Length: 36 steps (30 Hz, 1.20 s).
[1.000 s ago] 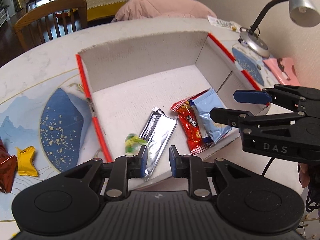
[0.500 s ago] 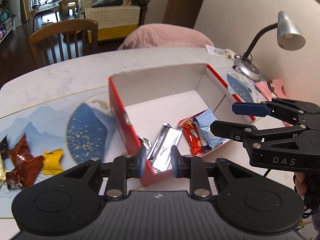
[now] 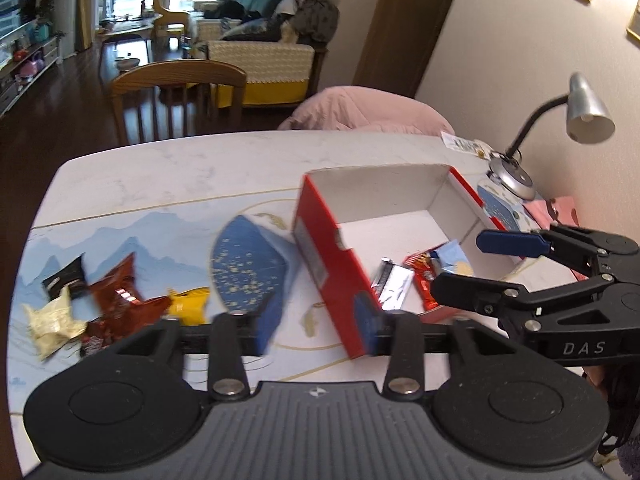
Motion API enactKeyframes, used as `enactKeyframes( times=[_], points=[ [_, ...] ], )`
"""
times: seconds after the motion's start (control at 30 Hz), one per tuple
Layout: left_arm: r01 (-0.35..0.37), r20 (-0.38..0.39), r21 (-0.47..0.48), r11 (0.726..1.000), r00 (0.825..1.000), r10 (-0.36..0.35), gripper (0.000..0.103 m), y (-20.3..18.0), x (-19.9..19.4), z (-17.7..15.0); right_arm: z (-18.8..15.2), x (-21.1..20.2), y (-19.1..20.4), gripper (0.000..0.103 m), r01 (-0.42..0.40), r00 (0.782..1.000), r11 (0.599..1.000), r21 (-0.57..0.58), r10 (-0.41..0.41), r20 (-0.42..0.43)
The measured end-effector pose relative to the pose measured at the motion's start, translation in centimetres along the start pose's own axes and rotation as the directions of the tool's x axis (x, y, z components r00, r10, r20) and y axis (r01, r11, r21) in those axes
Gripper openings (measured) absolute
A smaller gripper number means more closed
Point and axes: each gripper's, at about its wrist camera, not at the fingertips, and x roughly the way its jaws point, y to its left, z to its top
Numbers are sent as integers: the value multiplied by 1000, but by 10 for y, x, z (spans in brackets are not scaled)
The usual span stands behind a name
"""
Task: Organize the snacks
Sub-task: 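Move both grippers out of the box back over the snack pile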
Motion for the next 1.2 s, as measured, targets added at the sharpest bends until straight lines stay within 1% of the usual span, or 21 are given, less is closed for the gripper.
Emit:
enactKeyframes(
  times=[0.03, 0.2, 0.27, 0.33, 0.5, 0.57, 0.63, 0.7, 0.73, 0.77, 0.93, 1.07, 1.2],
  points=[
    [-10, 10, -8, 1000, 1000, 10, 62, 6, -4, -3, 0, 2, 5, 79, -3, 1000, 1000, 3, 3, -3],
    [-27, 18, -23, 999, 999, 27, 63, 34, -21, -16, -4, 14, 33, 81, -42, 999, 999, 5, 43, -32],
    [-35, 17, -33, 999, 999, 36, 63, 47, -26, -23, -7, 17, 48, 88, -58, 997, 998, -6, 58, -42],
    [-45, 21, -52, 998, 999, 47, 63, 61, -32, -29, -9, 22, 61, 90, -72, 996, 997, -20, 71, -48],
    [-77, 23, -101, 992, 997, 79, 68, 100, -46, -44, -16, 35, 89, 91, -95, 993, 994, -46, 91, -81],
    [-91, 26, -118, 989, 995, 94, 73, 114, -51, -48, -19, 41, 97, 92, -104, 991, 993, -54, 99, -95],
    [-97, 31, -140, 985, 994, 102, 74, 128, -54, -52, -24, 48, 105, 92, -122, 987, 991, -61, 115, -115],
    [-109, 42, -158, 981, 992, 117, 77, 140, -57, -55, -29, 56, 112, 92, -135, 983, 988, -75, 124, -137],
    [-112, 48, -167, 980, 991, 122, 81, 145, -58, -56, -31, 60, 115, 92, -143, 981, 986, -84, 129, -146],
    [-118, 52, -178, 977, 990, 129, 84, 150, -58, -57, -33, 64, 120, 92, -151, 978, 984, -96, 135, -157],
    [-137, 26, -211, 968, 989, 146, 84, 174, -48, -59, -44, 88, 135, 92, -200, 961, 970, -139, 166, -220],
    [-160, -18, -240, 958, 987, 161, 84, 193, -31, -58, -53, 106, 146, 92, -228, 950, 950, -211, 170, -261],
    [-188, -60, -247, 951, 982, 179, 84, 210, -9, -54, -60, 125, 154, 92, -263, 937, 920, -290, 172, -306]
  ],
)
